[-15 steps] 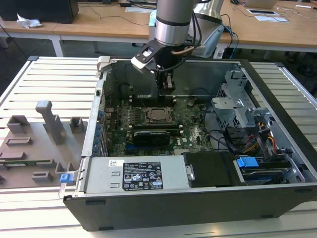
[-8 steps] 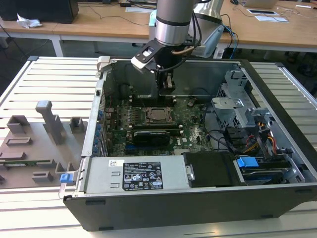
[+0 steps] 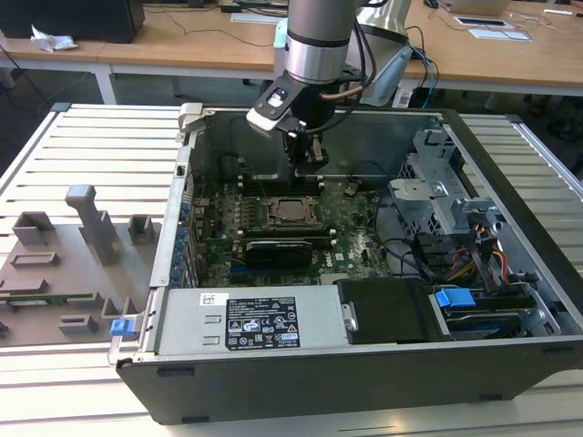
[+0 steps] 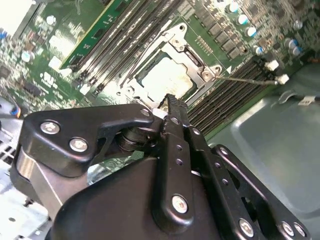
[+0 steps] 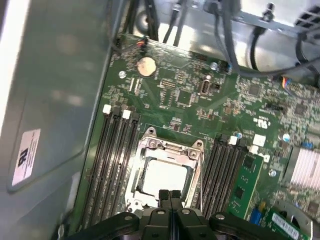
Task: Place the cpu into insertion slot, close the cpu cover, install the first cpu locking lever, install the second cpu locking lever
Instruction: 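Install the first cpu locking lever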
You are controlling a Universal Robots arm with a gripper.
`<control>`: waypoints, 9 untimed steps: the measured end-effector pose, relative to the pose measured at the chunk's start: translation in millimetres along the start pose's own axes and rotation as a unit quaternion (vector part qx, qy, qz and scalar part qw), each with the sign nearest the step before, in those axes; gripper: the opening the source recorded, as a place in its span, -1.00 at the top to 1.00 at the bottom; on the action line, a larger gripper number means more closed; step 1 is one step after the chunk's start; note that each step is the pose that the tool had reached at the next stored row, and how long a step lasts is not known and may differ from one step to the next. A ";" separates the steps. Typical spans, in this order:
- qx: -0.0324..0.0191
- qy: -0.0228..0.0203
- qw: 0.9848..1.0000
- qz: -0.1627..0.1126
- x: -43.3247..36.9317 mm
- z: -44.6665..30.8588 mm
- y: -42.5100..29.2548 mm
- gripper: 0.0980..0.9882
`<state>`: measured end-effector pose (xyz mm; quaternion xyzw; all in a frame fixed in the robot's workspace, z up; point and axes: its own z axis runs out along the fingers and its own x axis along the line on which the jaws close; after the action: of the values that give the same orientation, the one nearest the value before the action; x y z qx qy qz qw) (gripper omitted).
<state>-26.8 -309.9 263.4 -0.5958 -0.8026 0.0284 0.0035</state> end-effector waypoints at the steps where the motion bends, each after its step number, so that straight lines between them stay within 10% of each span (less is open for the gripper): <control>1: 0.000 -0.001 1.000 -0.017 0.0 0.0 0.0 0.98; 6: -0.002 -0.004 0.996 -0.086 0.0 0.0 0.0 0.98; 9: -0.004 -0.008 0.988 -0.156 0.0 0.0 0.0 0.98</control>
<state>-26.8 -309.9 263.4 -0.4635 -0.8857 0.0286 -0.0010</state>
